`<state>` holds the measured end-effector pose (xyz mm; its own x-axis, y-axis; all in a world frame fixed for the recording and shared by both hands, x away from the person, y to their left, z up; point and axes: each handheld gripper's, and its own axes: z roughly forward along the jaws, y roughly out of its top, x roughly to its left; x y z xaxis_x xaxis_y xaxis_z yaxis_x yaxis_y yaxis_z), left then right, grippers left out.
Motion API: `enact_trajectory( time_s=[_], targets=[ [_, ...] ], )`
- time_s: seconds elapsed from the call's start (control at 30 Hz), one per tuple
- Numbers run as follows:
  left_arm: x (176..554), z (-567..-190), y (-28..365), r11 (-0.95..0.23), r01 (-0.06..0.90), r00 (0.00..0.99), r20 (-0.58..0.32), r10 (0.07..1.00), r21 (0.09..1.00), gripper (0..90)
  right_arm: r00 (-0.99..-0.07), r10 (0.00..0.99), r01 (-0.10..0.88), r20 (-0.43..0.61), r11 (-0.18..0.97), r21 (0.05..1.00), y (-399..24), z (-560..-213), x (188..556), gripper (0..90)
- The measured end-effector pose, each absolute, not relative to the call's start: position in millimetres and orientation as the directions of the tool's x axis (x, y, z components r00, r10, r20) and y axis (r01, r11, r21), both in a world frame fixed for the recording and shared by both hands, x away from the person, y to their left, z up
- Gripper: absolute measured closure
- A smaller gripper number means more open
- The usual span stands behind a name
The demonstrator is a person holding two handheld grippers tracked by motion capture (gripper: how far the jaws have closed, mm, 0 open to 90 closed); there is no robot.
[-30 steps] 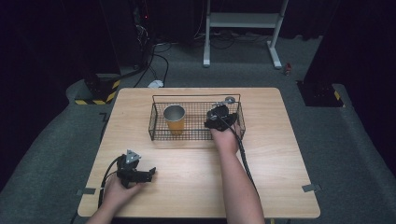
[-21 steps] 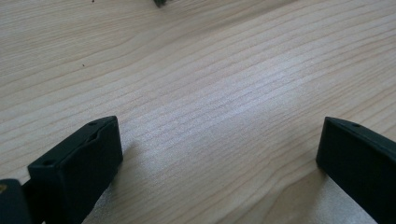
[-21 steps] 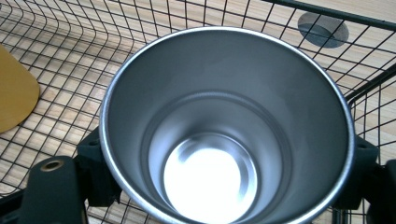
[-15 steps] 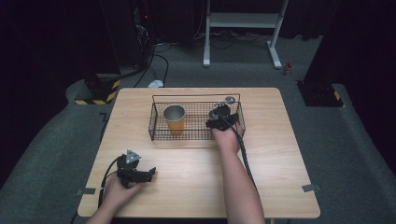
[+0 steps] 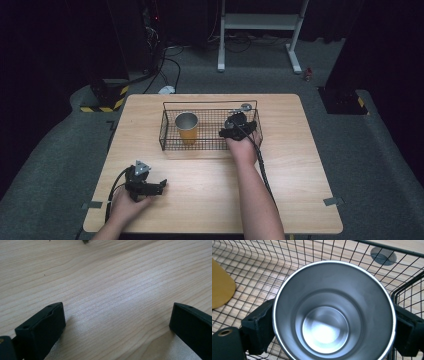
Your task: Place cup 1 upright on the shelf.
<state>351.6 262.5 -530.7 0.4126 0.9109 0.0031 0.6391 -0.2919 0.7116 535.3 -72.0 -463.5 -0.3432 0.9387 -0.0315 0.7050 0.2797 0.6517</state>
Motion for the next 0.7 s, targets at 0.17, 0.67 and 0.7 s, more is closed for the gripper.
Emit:
enact_trajectory(
  time_s=[0.17,0.67,0.7],
  targets=[
    [352,-531,263,-0.293,0.638,0.414,0.005,0.910,0.712,0.7,-0.346,0.938,0.688,-0.032,0.277,0.671,-72,-458,532,9.0],
    [352,-531,263,-0.294,0.638,0.414,0.005,0.910,0.712,0.7,-0.359,0.933,0.625,-0.017,0.254,0.738,-80,-438,519,9.1],
    [352,-531,262,-0.292,0.638,0.413,0.003,0.911,0.713,0.7,-0.358,0.934,0.622,-0.014,0.249,0.742,-80,-436,517,9.1]
  ],
)
